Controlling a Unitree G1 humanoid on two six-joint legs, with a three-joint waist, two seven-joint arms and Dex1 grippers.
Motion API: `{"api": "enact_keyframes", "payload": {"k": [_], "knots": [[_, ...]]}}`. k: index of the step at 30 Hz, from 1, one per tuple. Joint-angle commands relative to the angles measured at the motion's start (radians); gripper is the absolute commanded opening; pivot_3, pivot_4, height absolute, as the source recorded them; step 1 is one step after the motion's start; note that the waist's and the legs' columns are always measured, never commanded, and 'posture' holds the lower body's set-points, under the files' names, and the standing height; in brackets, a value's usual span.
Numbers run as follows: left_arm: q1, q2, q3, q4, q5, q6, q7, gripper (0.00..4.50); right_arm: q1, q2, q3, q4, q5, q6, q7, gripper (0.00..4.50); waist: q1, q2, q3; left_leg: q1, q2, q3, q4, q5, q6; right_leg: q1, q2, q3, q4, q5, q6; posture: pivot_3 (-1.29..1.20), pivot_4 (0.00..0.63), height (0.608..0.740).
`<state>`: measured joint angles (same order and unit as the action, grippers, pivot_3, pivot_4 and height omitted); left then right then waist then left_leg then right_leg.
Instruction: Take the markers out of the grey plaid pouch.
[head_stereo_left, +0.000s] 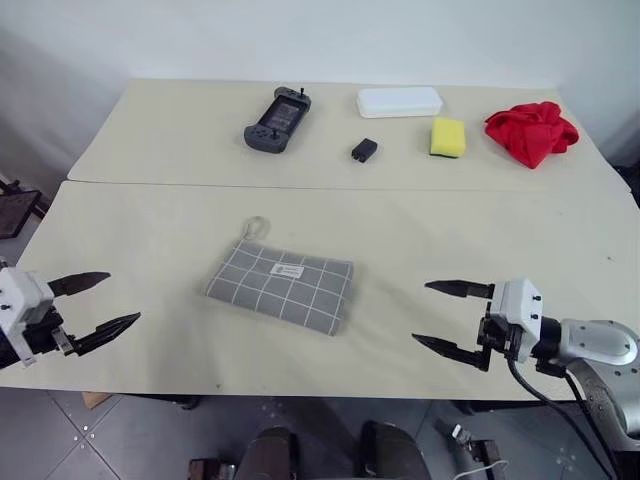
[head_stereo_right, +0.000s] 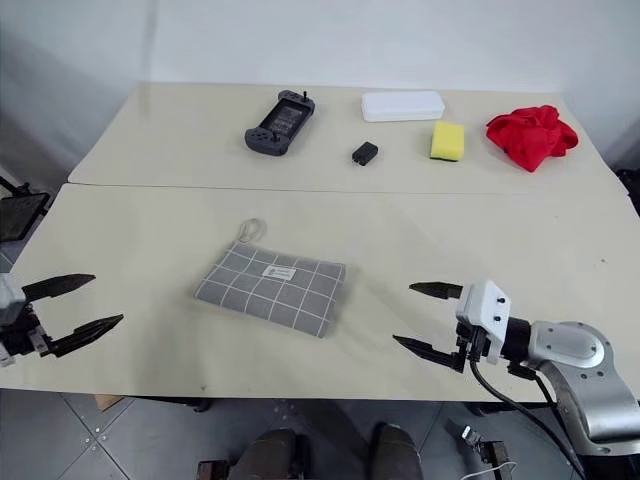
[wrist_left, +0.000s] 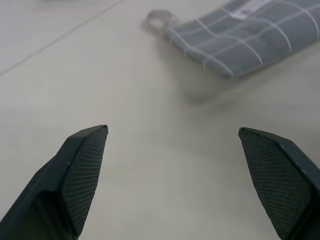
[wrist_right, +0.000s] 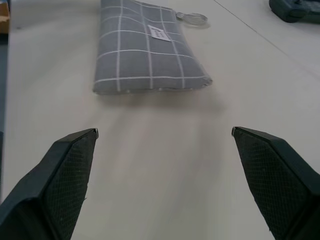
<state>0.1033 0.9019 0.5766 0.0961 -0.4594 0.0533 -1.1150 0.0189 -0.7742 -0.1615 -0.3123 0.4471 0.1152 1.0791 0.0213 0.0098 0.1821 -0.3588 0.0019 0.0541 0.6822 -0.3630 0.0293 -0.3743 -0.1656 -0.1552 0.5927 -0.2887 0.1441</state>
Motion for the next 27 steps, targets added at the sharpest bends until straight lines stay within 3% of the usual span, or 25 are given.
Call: {"api": "enact_keyframes", "payload": {"k": [1, 2, 5, 11, 16, 17, 23, 27], "knots": [[-0.035, -0.011, -0.041, 0.015, -0.026, 0.066, 0.004, 4.45, -0.006, -0.008, 0.018, -0.003, -0.017, -0.026, 0.019, 4.50, 0.001, 0.000, 0.000, 0.000, 0.000, 0.000, 0.000, 0.000, 0.000, 0.000, 0.000, 0.000, 0.000, 0.000, 0.000, 0.00, 0.150, 0.740], [-0.045, -0.013, -0.049, 0.013, -0.049, 0.114, 0.009, 4.45, -0.007, -0.009, 0.032, -0.001, -0.027, -0.035, 0.028, 4.50, 0.001, 0.000, 0.000, 0.000, 0.000, 0.000, 0.000, 0.000, 0.000, 0.000, 0.000, 0.000, 0.000, 0.000, 0.000, 0.00, 0.150, 0.740], [-0.043, -0.006, -0.079, -0.007, -0.135, 0.313, -0.016, 4.50, -0.055, 0.023, 0.088, -0.031, -0.049, 0.015, -0.024, 3.96, -0.001, 0.000, 0.000, 0.000, -0.001, 0.000, 0.000, 0.000, 0.000, 0.000, 0.000, 0.000, 0.000, 0.000, 0.000, 0.00, 0.150, 0.740], [-0.186, -0.014, -0.161, 0.027, -0.285, 0.728, 0.039, 4.50, -0.223, 0.111, 0.253, -0.095, -0.137, 0.152, -0.154, 1.98, -0.019, 0.000, 0.000, 0.000, 0.001, 0.000, 0.001, 0.001, -0.001, -0.001, 0.000, 0.001, 0.003, 0.000, 0.000, 0.00, 0.150, 0.740], [-0.481, -0.034, -0.267, 0.269, -0.276, 0.985, 0.096, 4.50, -0.330, 0.198, 0.401, -0.040, -0.267, 0.141, -0.217, 0.23, -0.018, -0.001, 0.000, 0.000, -0.005, -0.001, 0.001, 0.001, -0.001, -0.001, 0.000, 0.000, 0.004, 0.000, 0.000, 0.00, 0.150, 0.740], [-0.530, -0.032, -0.301, 0.315, -0.250, 0.997, 0.087, 4.50, -0.347, 0.214, 0.427, -0.012, -0.298, 0.134, -0.229, 0.04, -0.020, -0.003, -0.001, 0.000, -0.005, -0.001, 0.001, 0.001, -0.001, -0.001, 0.000, 0.000, 0.005, 0.000, 0.000, 0.00, 0.150, 0.740], [-0.787, -0.056, -0.414, 0.566, -0.145, 1.043, 0.094, 4.50, -0.421, 0.289, 0.523, 0.119, -0.416, 0.108, -0.272, 0.04, -0.028, -0.004, -0.001, 0.000, -0.006, 0.000, 0.001, 0.001, -0.001, -0.002, 0.001, 0.000, 0.005, 0.000, 0.000, 0.00, 0.150, 0.740], [-0.877, -0.070, -0.510, 0.632, -0.082, 1.042, 0.025, 4.50, -0.435, 0.293, 0.553, 0.187, -0.477, 0.077, -0.275, 0.04, -0.032, -0.005, -0.001, 0.000, -0.006, 0.002, 0.001, 0.002, -0.002, -0.002, 0.001, 0.000, 0.005, 0.000, 0.000, 0.00, 0.150, 0.740]]}}
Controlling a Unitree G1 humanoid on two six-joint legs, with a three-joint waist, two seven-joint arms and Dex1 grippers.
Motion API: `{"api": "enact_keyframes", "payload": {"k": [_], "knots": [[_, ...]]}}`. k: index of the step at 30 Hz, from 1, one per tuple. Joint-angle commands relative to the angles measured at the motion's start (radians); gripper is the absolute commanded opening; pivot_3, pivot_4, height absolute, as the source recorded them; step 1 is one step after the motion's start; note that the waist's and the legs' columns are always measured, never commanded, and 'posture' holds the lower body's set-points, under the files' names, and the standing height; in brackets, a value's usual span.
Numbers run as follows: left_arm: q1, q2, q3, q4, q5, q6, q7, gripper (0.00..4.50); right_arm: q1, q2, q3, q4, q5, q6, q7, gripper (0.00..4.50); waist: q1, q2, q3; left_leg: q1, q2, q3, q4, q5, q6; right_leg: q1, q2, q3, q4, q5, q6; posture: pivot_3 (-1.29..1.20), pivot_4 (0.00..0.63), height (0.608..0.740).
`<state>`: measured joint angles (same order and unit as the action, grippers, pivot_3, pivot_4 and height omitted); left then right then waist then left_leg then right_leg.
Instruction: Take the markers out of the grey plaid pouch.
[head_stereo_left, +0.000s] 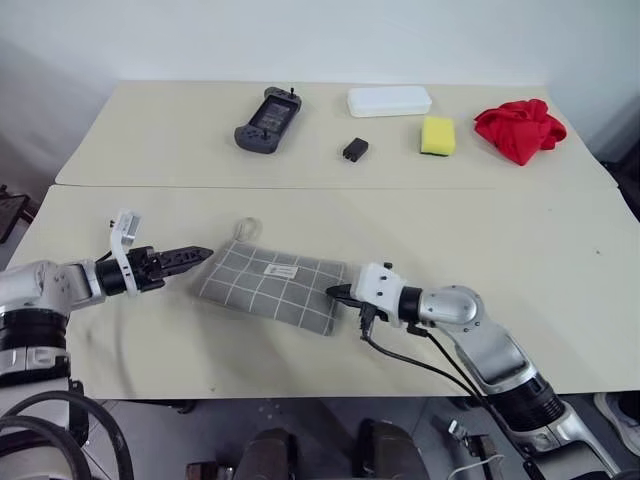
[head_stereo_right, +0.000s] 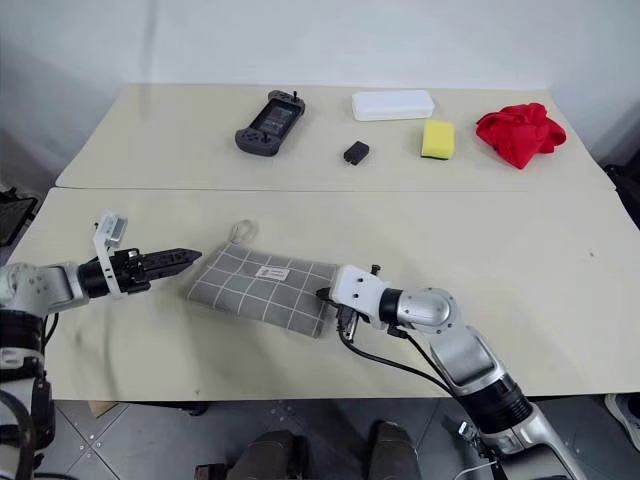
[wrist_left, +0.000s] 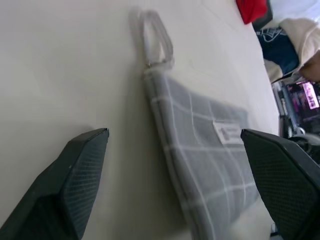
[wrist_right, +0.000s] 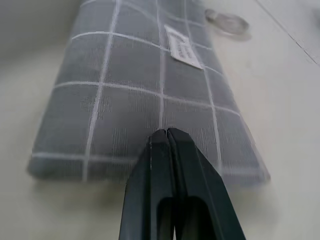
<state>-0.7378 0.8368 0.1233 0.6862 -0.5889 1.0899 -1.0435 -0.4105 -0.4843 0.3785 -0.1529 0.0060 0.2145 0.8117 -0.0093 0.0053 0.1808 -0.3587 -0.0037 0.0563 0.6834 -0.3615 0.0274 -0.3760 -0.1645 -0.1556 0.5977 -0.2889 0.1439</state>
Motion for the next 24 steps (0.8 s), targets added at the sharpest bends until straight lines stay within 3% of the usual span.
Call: {"api": "enact_keyframes", "payload": {"k": [1, 16, 22, 24], "knots": [[-0.055, -0.011, -0.070, 0.057, 0.058, 0.010, -0.056, 4.50, -0.009, 0.004, 0.015, 0.036, -0.043, -0.032, -0.007, 0.04, -0.001, 0.000, 0.000, 0.000, 0.000, 0.001, 0.000, 0.000, 0.000, 0.000, 0.000, 0.000, 0.000, 0.000, 0.000, 0.00, 0.150, 0.740], [-0.239, -0.109, -0.318, 0.215, 0.250, 0.029, -0.272, 4.50, -0.059, -0.042, 0.000, 0.136, -0.124, -0.207, 0.039, 0.04, 0.005, -0.001, -0.001, 0.000, 0.000, 0.007, 0.001, 0.000, 0.000, 0.000, 0.000, 0.000, 0.001, 0.000, 0.000, 0.00, 0.150, 0.740], [-0.292, -0.121, -0.335, 0.303, 0.297, 0.013, -0.337, 4.50, -0.046, -0.081, -0.003, 0.157, -0.148, -0.280, 0.049, 0.04, 0.005, -0.001, -0.001, 0.000, 0.000, 0.007, 0.001, 0.000, 0.000, 0.000, 0.000, 0.000, 0.001, 0.000, 0.000, 0.00, 0.150, 0.740], [-0.305, -0.131, -0.345, 0.324, 0.313, 0.008, -0.355, 4.12, -0.042, -0.091, -0.007, 0.162, -0.149, -0.290, 0.051, 0.00, 0.006, -0.001, -0.001, 0.000, 0.000, 0.007, 0.001, 0.000, 0.000, 0.000, 0.000, 0.000, 0.001, 0.000, 0.000, 0.00, 0.150, 0.740]]}}
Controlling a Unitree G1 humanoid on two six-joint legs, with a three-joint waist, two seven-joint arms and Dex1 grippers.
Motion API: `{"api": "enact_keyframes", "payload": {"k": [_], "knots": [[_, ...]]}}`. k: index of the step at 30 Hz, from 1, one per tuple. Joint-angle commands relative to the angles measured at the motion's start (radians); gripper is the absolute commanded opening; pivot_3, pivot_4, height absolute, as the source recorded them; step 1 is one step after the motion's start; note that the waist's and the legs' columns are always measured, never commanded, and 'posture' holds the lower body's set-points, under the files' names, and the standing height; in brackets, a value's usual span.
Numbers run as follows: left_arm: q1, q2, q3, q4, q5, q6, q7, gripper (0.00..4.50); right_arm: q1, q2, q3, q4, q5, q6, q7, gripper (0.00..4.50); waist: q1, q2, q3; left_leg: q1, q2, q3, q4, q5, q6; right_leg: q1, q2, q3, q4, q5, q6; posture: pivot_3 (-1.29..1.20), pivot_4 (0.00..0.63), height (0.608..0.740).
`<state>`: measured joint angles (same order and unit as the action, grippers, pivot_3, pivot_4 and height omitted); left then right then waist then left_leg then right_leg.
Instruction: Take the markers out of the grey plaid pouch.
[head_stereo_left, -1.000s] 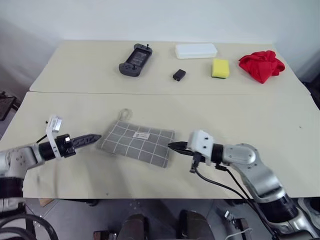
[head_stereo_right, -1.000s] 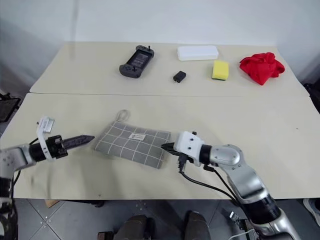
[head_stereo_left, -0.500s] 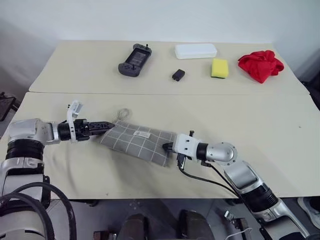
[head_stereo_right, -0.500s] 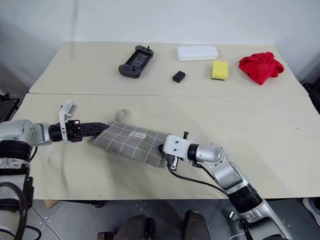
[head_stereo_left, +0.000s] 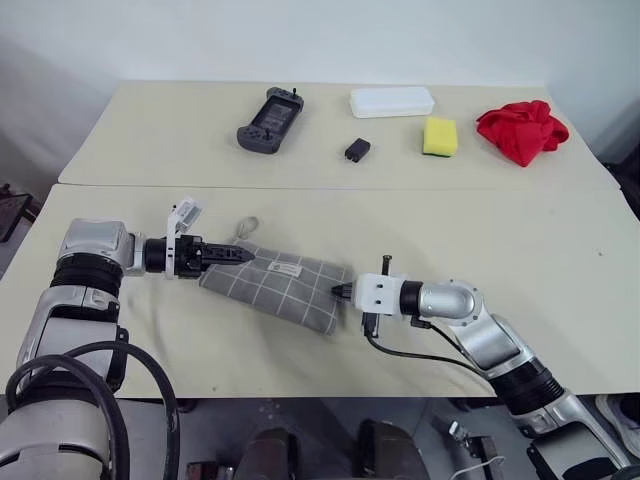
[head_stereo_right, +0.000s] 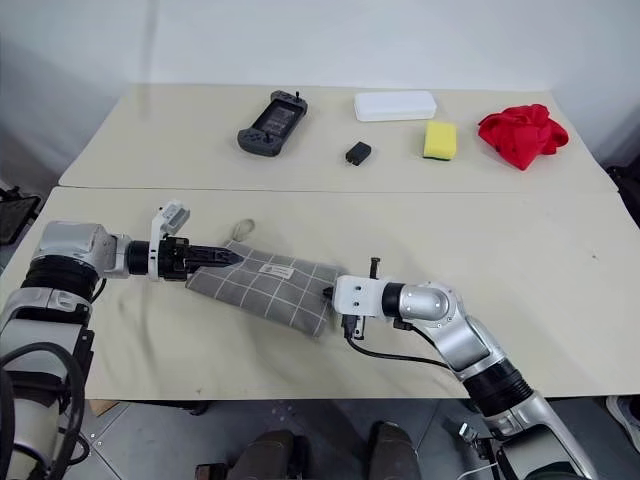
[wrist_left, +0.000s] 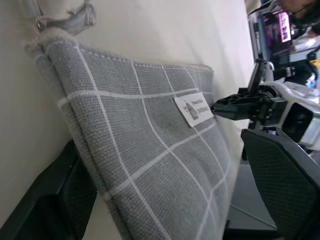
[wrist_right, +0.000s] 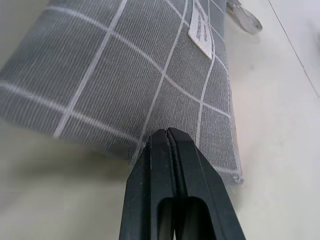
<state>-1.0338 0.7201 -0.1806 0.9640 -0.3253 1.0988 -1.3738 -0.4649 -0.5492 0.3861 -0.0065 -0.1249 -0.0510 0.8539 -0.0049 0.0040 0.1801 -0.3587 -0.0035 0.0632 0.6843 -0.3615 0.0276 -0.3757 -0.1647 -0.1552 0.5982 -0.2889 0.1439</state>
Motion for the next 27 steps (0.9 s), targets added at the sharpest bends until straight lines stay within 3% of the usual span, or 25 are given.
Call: {"api": "enact_keyframes", "payload": {"k": [1, 16, 18, 20, 23, 27], "knots": [[-0.013, -0.018, -0.043, 0.055, 0.058, -0.005, -0.031, 3.97, 0.013, -0.028, -0.017, 0.018, -0.018, -0.030, 0.009, 0.00, 0.001, 0.000, 0.000, 0.000, 0.000, 0.000, 0.000, 0.000, 0.000, 0.000, 0.000, 0.000, 0.000, 0.000, 0.000, 0.00, 0.150, 0.740], [-0.001, -0.027, -0.026, 0.051, 0.092, 0.007, -0.121, 0.02, 0.044, -0.058, -0.036, 0.031, -0.016, -0.100, 0.013, 0.00, 0.001, -0.001, 0.000, 0.000, 0.000, 0.000, 0.000, 0.000, 0.000, 0.000, 0.000, 0.000, 0.000, 0.000, 0.000, 0.00, 0.150, 0.740], [0.016, -0.027, -0.013, 0.013, 0.081, 0.017, -0.112, 0.02, 0.047, -0.053, -0.051, 0.038, -0.008, -0.170, -0.004, 0.00, 0.001, -0.001, 0.001, 0.000, 0.000, -0.001, 0.000, 0.000, 0.000, 0.000, 0.000, 0.000, 0.000, 0.000, 0.000, 0.00, 0.150, 0.740], [0.038, -0.027, 0.077, -0.062, 0.011, 0.039, -0.100, 0.02, 0.067, -0.041, -0.113, 0.019, 0.086, -0.188, 0.008, 0.00, 0.001, -0.002, 0.001, -0.001, 0.000, -0.001, 0.000, 0.000, 0.000, 0.000, 0.000, 0.000, 0.000, 0.000, 0.000, 0.00, 0.150, 0.740], [0.086, -0.037, 0.228, -0.176, -0.074, 0.015, -0.032, 0.00, 0.118, -0.048, -0.200, -0.050, 0.263, -0.116, 0.067, 0.57, 0.001, -0.004, 0.002, -0.002, 0.001, -0.007, 0.001, 0.000, 0.000, 0.000, 0.000, -0.001, 0.000, 0.000, 0.000, 0.00, 0.150, 0.740], [0.250, -0.170, 0.549, -0.599, -0.250, -0.193, 0.162, 0.00, 0.235, -0.152, -0.452, -0.119, 0.518, 0.105, 0.109, 1.81, 0.006, -0.003, 0.003, -0.006, 0.005, -0.015, 0.005, 0.000, 0.001, -0.001, -0.001, -0.002, 0.000, 0.000, 0.000, 0.00, 0.150, 0.740]]}}
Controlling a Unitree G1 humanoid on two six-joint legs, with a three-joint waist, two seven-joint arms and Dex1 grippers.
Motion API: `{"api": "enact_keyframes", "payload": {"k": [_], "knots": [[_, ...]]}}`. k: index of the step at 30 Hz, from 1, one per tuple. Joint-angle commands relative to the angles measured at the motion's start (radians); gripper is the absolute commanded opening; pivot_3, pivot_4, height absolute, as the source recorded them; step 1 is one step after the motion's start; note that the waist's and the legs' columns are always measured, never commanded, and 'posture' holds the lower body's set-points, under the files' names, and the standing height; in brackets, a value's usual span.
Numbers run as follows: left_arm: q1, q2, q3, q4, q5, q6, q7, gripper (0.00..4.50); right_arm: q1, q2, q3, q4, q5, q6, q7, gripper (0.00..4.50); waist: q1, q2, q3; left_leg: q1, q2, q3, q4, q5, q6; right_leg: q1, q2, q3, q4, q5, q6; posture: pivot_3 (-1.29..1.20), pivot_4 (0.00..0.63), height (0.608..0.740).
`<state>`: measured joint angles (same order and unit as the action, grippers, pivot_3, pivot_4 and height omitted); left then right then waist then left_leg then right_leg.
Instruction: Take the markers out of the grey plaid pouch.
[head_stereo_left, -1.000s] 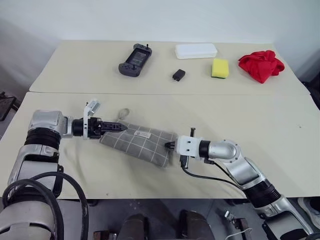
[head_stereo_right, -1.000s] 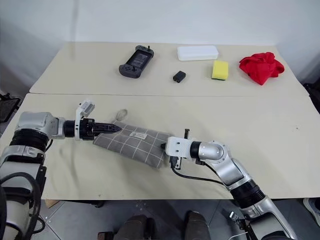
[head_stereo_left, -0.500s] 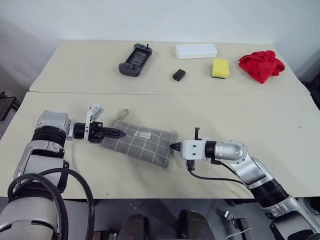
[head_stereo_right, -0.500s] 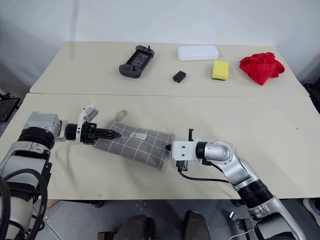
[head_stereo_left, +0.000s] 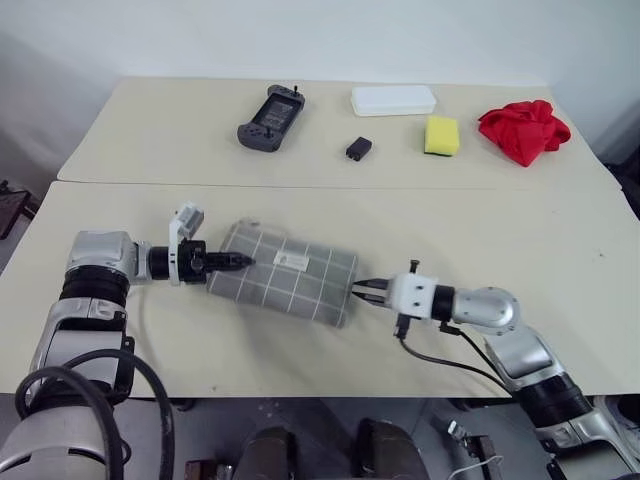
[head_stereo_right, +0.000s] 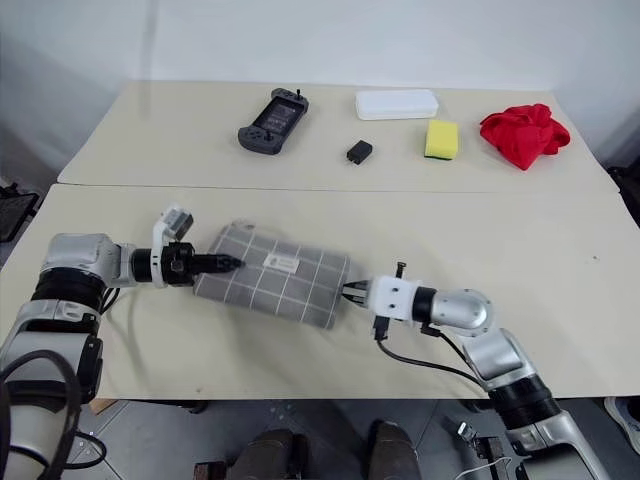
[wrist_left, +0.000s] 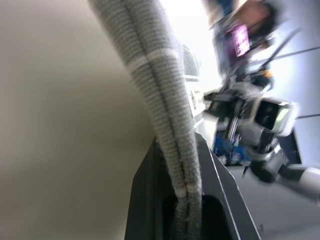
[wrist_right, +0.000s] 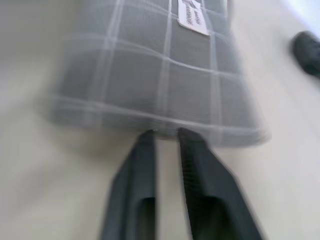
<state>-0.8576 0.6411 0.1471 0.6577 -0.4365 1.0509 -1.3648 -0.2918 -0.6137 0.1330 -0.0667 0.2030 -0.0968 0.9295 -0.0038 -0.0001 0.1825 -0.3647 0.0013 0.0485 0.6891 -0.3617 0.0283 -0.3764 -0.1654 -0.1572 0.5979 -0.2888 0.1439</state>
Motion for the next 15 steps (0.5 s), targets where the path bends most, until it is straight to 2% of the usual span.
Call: {"api": "enact_keyframes", "payload": {"k": [1, 3, 5, 8, 12, 15], "knots": [[0.095, -0.127, 0.256, -0.354, -0.157, -0.178, 0.200, 0.00, 0.076, -0.108, -0.231, -0.059, 0.212, 0.173, 0.041, 2.11, 0.008, 0.001, 0.001, -0.004, 0.000, -0.005, 0.004, -0.001, 0.001, 0.000, -0.001, -0.001, 0.000, 0.000, 0.000, 0.00, 0.150, 0.740], [0.153, -0.214, 0.248, -0.482, -0.114, -0.384, 0.272, 0.00, 0.085, -0.153, -0.304, -0.062, 0.297, 0.296, 0.041, 2.76, 0.009, 0.001, 0.001, -0.008, -0.001, -0.009, 0.010, -0.002, 0.003, 0.001, -0.001, 0.000, 0.002, 0.001, 0.001, 0.00, 0.150, 0.740], [0.212, -0.259, 0.157, -0.550, -0.007, -0.626, 0.279, 0.00, 0.075, -0.187, -0.358, -0.080, 0.403, 0.440, 0.046, 3.42, 0.009, 0.001, 0.001, -0.008, -0.002, -0.007, 0.010, -0.002, 0.003, 0.002, -0.002, 0.000, 0.000, 0.002, 0.003, 0.00, 0.150, 0.740], [0.258, -0.290, 0.026, -0.521, 0.138, -0.926, 0.291, 0.00, 0.005, -0.204, -0.396, -0.121, 0.551, 0.628, 0.020, 4.41, 0.010, 0.002, 0.001, -0.006, -0.005, -0.005, 0.010, -0.002, 0.003, 0.003, -0.001, 0.001, 0.000, 0.002, 0.003, 0.00, 0.150, 0.740], [0.250, -0.366, -0.030, -0.366, 0.197, -1.182, 0.342, 0.00, -0.196, -0.181, -0.375, -0.147, 0.697, 0.836, -0.059, 4.47, 0.003, 0.002, 0.001, -0.006, -0.005, -0.002, 0.011, -0.001, 0.003, 0.001, 0.000, 0.002, 0.001, 0.002, 0.002, 0.00, 0.150, 0.740], [0.237, -0.356, -0.094, -0.250, 0.303, -1.401, 0.377, 0.00, -0.298, -0.170, -0.335, -0.157, 0.766, 0.988, -0.118, 4.47, 0.006, 0.002, 0.001, -0.006, -0.004, -0.003, 0.010, -0.001, 0.002, 0.001, 0.000, 0.000, 0.001, 0.002, 0.002, 0.00, 0.150, 0.740]]}}
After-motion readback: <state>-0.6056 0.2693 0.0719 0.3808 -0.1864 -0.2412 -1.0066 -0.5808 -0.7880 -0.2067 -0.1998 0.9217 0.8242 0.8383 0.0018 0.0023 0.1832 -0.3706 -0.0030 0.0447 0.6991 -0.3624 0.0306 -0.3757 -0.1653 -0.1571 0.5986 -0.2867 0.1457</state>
